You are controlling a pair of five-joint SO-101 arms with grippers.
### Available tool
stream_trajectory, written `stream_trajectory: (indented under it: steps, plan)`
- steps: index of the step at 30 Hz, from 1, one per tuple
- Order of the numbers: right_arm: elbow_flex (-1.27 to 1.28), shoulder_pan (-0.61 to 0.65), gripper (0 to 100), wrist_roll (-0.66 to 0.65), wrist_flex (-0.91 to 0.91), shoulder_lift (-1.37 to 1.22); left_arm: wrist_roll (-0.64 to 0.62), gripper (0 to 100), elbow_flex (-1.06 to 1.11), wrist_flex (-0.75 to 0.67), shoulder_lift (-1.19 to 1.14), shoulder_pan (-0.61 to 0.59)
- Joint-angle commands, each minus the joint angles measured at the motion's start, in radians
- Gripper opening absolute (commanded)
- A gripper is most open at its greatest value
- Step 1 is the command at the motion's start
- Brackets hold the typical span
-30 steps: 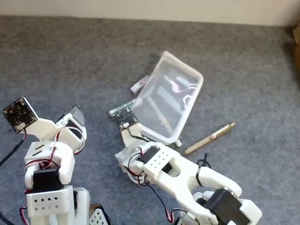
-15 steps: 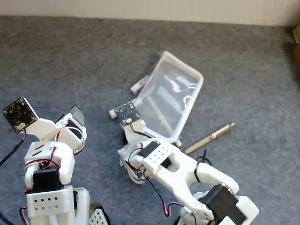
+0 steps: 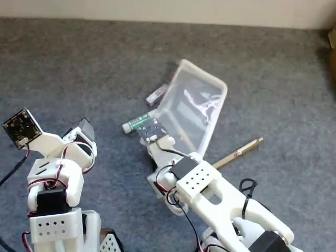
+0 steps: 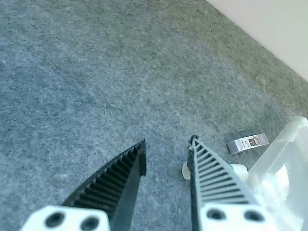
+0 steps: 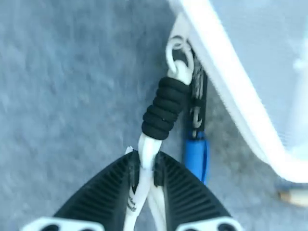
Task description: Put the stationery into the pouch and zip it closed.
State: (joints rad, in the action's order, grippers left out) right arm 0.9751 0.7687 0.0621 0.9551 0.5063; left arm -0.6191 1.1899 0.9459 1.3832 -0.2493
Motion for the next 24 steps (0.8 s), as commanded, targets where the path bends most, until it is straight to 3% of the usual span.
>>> stream_trajectory:
  steps: [1,6,13,24]
  plan:
    - [-0.025,-0.051,0.4,-0.043,0.108,0.045,0.008,15,-0.013,-0.026,0.018,-0.013]
    - [-0.025,-0.058,1.1,-0.207,0.160,0.045,0.009,15,-0.013,-0.026,0.018,-0.013]
    - [-0.028,-0.058,17.2,-0.147,0.150,0.045,0.009,15,-0.013,-0.026,0.018,-0.013]
    - [-0.111,0.030,17.3,-0.140,0.145,0.033,0.009,15,-0.010,-0.026,0.018,-0.013]
